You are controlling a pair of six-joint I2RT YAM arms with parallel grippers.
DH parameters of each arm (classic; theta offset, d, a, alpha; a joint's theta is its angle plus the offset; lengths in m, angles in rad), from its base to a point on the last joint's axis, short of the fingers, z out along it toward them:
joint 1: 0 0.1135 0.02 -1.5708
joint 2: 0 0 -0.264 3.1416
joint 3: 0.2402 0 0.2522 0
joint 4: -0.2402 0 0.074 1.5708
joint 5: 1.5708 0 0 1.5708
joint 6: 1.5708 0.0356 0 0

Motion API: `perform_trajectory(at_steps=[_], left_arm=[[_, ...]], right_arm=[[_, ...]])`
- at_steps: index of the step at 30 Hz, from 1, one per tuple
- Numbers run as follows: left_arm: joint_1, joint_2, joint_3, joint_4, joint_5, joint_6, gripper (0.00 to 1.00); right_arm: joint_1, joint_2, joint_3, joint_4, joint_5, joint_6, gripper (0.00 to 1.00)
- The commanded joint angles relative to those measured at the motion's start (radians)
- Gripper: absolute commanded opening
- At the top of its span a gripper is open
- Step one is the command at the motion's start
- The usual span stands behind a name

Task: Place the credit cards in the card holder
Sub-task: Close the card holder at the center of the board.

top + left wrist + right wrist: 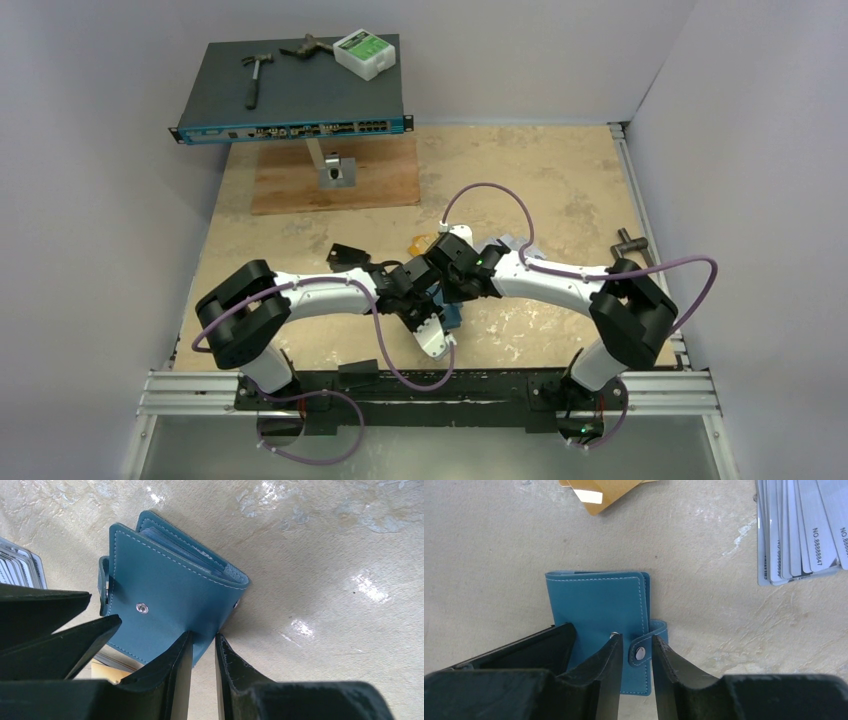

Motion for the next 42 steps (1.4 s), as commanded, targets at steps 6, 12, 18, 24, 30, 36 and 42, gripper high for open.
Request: perform_trajectory(at_steps=[6,12,18,24,30,36,42], left_arm=[[-0.006,-0.011,-0.007,-0.018,0.011,-0.012,0.2],[-0.005,-0.013,-0.007,-0.016,0.011,-0.012,0.2],[-0.006,-0.013,-0.006,-0.017,0.011,-0.015,0.2],[-0.006,-0.018,-0.009,-0.005,0.009,-0.028,0.21],[-0.006,-0.037,-0.049,0.063,-0.022,-0.04,0.26],[-0.008,-0.081,-0.134,0.195,-0.089,-0.063,0.26],[-0.009,-0.163,-0.218,0.248,-0.14,-0.027,0.26]], right_arm=[[0.055,0.036,0.024,-0.011,-0.024,-0.022,0.25],[0.055,0.027,0.008,-0.024,-0.019,-0.018,0.24],[0.056,0.023,0.0,-0.039,-0.009,-0.02,0.23],[0.055,0.016,-0.018,-0.039,0.003,-0.011,0.24],[0.055,0.02,-0.046,-0.008,-0.021,0.007,0.18],[0.055,0.002,-0.065,0.015,-0.013,0.022,0.16],[0.055,-0.009,-0.04,-0.023,0.009,0.021,0.29]])
